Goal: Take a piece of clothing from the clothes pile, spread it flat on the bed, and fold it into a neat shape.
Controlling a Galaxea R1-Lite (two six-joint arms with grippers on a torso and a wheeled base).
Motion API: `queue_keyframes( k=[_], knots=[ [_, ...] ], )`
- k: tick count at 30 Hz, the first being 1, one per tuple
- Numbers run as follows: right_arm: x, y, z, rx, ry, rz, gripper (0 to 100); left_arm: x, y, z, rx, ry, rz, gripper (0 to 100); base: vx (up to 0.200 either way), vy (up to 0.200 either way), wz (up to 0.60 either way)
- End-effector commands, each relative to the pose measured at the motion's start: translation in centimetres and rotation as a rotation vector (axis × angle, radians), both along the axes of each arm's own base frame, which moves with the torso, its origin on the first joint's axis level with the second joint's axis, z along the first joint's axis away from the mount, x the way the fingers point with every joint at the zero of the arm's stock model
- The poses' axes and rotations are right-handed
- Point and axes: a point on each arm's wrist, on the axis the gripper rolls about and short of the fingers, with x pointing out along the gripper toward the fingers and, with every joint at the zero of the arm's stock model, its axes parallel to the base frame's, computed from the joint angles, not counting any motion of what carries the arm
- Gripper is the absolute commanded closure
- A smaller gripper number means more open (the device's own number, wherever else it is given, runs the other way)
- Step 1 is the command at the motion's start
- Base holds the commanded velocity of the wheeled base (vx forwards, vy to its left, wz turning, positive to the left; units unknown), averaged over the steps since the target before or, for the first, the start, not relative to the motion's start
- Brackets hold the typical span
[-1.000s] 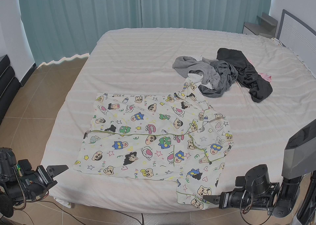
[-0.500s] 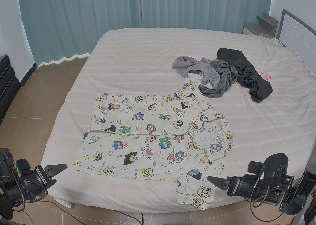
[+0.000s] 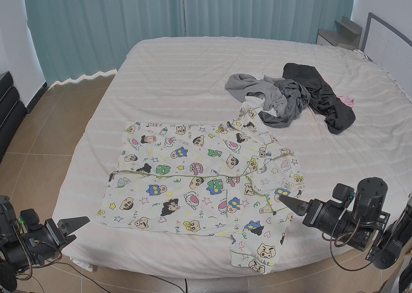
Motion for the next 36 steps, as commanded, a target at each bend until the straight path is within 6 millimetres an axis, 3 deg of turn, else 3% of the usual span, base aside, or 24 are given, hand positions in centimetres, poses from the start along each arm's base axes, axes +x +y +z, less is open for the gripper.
queue_keyframes(
  k=[1, 11, 19, 24, 28, 36],
  knots=[
    [1.3, 0.5, 0.2, 0.013, -0.021, -0.011, 0, 0.0, 0.0, 0.1, 0.0, -0.005, 0.0, 0, 0.2, 0.0, 0.0],
    [1.2, 0.5, -0.1, 0.006, -0.009, -0.009, 0, -0.1, 0.0, 0.2, 0.001, -0.014, 0.002, 0, 0.04, 0.0, 0.0],
    [2.3, 1.2, 0.3, 0.008, -0.014, -0.006, 0, -0.1, 0.0, 0.1, 0.001, -0.012, 0.002, 0, 0.0, 0.0, 0.0],
    [4.4, 2.4, 1.2, 0.012, 0.0, -0.006, 0, -0.1, 0.0, 0.2, 0.001, -0.014, 0.002, 0, 0.0, 0.0, 0.0],
    [6.1, 3.4, 1.8, 0.008, 0.027, -0.01, 0, -0.1, 0.0, 0.2, 0.002, -0.016, 0.002, 0, 0.2, 0.0, 0.0],
    [11.5, 5.9, 1.5, 0.031, 0.086, -0.051, 0, -0.1, 0.0, 0.2, 0.002, -0.017, 0.002, 0, 0.2, 0.0, 0.0]
  ],
)
